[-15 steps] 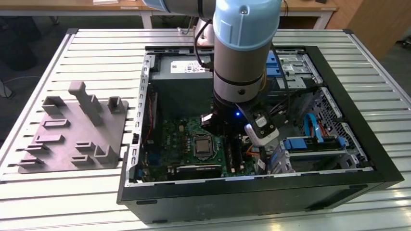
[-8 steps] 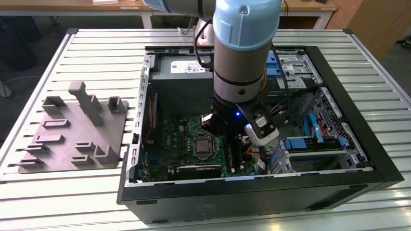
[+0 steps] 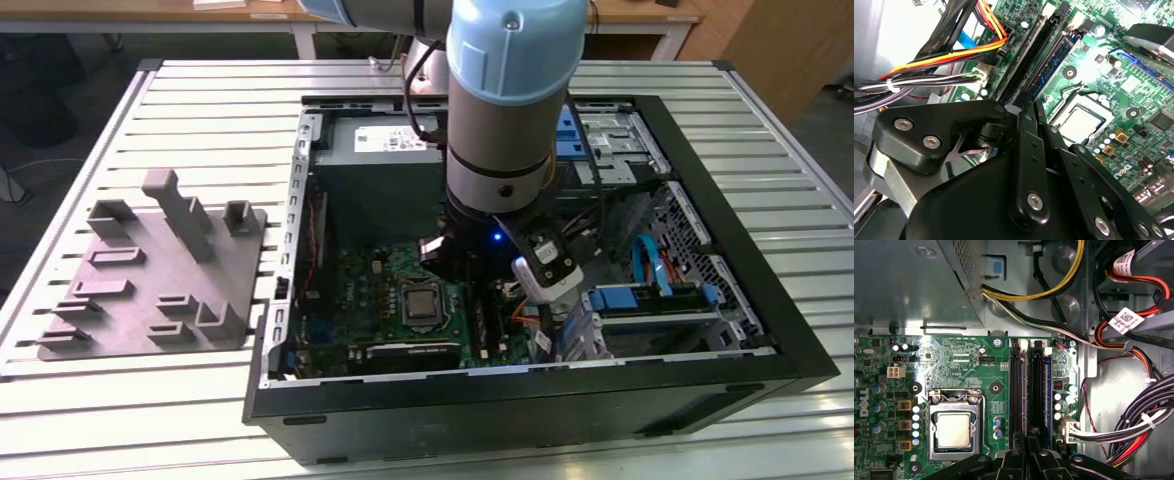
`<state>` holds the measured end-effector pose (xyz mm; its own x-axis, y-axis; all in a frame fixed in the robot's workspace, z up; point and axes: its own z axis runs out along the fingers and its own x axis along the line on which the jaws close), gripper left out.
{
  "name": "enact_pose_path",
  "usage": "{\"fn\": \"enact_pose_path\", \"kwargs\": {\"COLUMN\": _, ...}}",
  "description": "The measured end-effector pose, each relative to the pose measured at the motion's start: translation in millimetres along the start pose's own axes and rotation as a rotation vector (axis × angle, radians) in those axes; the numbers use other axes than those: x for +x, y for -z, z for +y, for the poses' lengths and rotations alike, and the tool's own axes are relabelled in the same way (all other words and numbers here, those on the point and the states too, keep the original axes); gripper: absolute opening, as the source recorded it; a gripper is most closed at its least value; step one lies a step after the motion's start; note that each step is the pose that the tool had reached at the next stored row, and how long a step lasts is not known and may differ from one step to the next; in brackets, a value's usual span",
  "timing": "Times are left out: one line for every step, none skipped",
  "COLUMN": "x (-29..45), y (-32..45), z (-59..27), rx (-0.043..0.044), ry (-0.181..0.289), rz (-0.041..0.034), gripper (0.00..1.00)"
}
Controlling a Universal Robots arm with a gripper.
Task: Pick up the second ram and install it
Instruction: 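Insert the second ram into the second slot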
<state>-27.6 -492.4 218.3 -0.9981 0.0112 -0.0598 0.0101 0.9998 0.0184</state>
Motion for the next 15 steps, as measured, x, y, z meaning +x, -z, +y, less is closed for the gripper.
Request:
{"fn": "enact_pose_path", "kwargs": {"x": 0.0, "y": 0.0, "z": 0.0, "rx": 0.0000, "ry": 0.001, "rz": 0.0001, "gripper": 0.14}}
{"fn": "enact_pose_path", "kwargs": {"x": 0.0, "y": -0.1, "z": 0.0, "rx": 0.0001, "ry": 0.001, "rz": 0.0002, "gripper": 0.14}}
{"fn": "enact_pose_path", "kwargs": {"x": 0.0, "y": -0.5, "z": 0.0, "rx": 0.0000, "ry": 0.001, "rz": 0.0001, "gripper": 0.14}}
{"fn": "enact_pose_path", "kwargs": {"x": 0.1, "y": -1.2, "z": 0.0, "rx": -0.0001, "ry": 0.001, "rz": 0.0001, "gripper": 0.14}}
{"fn": "enact_pose_path", "kwargs": {"x": 0.4, "y": -1.5, "z": 0.1, "rx": 0.0001, "ry": 0.001, "rz": 0.0001, "gripper": 0.14}}
{"fn": "enact_pose_path", "kwargs": {"x": 0.6, "y": -1.8, "z": 0.2, "rx": 0.0003, "ry": 0.001, "rz": 0.0002, "gripper": 0.14}}
{"fn": "enact_pose_path", "kwargs": {"x": 0.6, "y": -2.4, "z": 0.2, "rx": 0.0001, "ry": 0.001, "rz": 0.0001, "gripper": 0.14}}
{"fn": "enact_pose_path", "kwargs": {"x": 0.7, "y": -3.2, "z": 0.1, "rx": 0.0002, "ry": 0.001, "rz": 0.0002, "gripper": 0.14}}
{"fn": "enact_pose_path", "kwargs": {"x": 0.8, "y": -4.2, "z": 0.1, "rx": 0.0003, "ry": 0.001, "rz": 0.0003, "gripper": 0.14}}
{"fn": "enact_pose_path", "kwargs": {"x": 0.9, "y": -5.3, "z": 0.1, "rx": 0.0001, "ry": 0.001, "rz": 0.0002, "gripper": 0.14}}
{"fn": "enact_pose_path", "kwargs": {"x": 1.0, "y": -6.1, "z": 0.1, "rx": 0.0001, "ry": 0.001, "rz": 0.0002, "gripper": 0.14}}
{"fn": "enact_pose_path", "kwargs": {"x": 1.0, "y": -6.6, "z": 0.1, "rx": -0.0001, "ry": 0.001, "rz": 0.0001, "gripper": 0.14}}
{"fn": "enact_pose_path", "kwargs": {"x": 1.0, "y": -6.8, "z": 0.1, "rx": 0.0001, "ry": 0.001, "rz": 0.0002, "gripper": 0.14}}
{"fn": "enact_pose_path", "kwargs": {"x": 1.0, "y": -6.9, "z": 0.1, "rx": 0.0005, "ry": 0.001, "rz": 0.0003, "gripper": 0.14}}
{"fn": "enact_pose_path", "kwargs": {"x": 1.0, "y": -6.9, "z": 0.1, "rx": 0.0009, "ry": 0.001, "rz": 0.0003, "gripper": 0.14}}
